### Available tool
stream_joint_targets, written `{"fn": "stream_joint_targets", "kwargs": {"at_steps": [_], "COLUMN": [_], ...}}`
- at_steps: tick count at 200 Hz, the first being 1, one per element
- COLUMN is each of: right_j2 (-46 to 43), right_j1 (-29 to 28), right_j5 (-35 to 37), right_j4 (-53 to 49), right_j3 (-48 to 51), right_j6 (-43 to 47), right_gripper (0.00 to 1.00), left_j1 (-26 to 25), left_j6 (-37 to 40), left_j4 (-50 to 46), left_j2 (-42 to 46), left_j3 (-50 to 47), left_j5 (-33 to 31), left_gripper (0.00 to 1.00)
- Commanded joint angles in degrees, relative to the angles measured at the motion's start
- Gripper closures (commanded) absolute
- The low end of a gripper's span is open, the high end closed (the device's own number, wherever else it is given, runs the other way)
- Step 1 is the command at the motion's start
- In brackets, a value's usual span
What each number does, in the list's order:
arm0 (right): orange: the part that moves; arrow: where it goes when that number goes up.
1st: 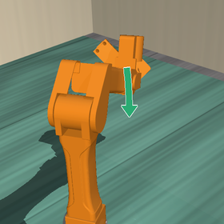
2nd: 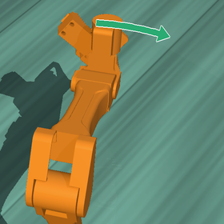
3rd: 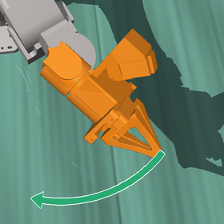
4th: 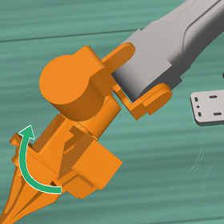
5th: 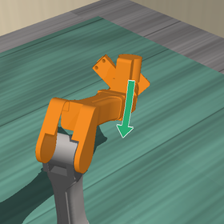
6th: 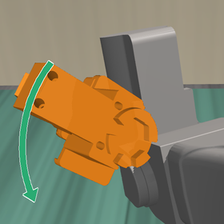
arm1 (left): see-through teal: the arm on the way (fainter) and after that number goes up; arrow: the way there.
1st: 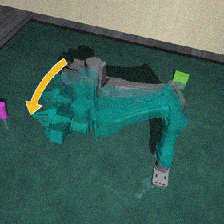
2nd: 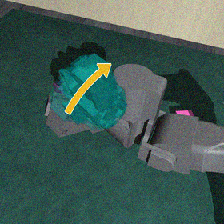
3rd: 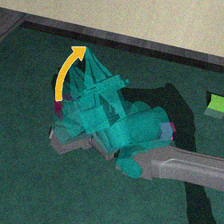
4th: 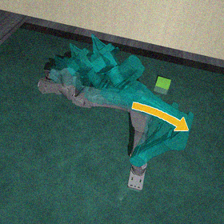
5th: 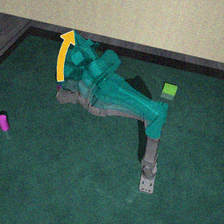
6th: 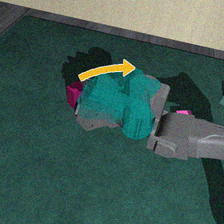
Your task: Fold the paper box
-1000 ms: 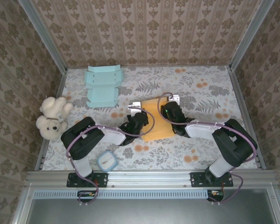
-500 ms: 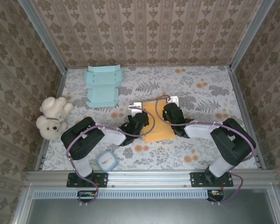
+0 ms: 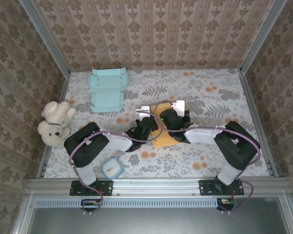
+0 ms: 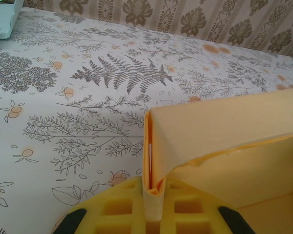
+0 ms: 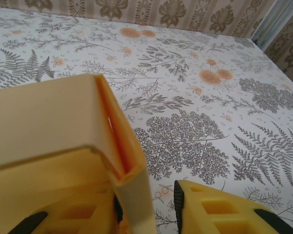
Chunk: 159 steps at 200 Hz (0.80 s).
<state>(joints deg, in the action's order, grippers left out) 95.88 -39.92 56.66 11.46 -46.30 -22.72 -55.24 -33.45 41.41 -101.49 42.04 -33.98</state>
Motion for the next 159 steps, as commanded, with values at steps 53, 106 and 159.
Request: {"fn": "stream_joint_targets", "kwargs": {"at_steps": [53, 106, 159], "right_j2": [-1.05, -0.92, -5.67], "right_j1": [1.84, 1.78, 1.78], "right_j5": [-12.03, -21.41, -27.85], "right_j4": [9.20, 10.24, 9.69], "right_j3": [6.35, 6.31, 8.00], "right_j6": [0.23, -0.66, -0.70], "right_gripper": [0.58, 0.45, 0.41], "left_j1": [1.54, 1.49, 2.37], "left_j6": [-0.63, -0.13, 1.06], "left_j4": [-3.44, -3.62, -3.79], "left_j2": [0.07, -0.98, -2.93], "left_j3": [0.40, 1.01, 2.25], "left_j5": [-7.16, -7.50, -6.85], "left_gripper": [1.00, 1.00, 1.00]}}
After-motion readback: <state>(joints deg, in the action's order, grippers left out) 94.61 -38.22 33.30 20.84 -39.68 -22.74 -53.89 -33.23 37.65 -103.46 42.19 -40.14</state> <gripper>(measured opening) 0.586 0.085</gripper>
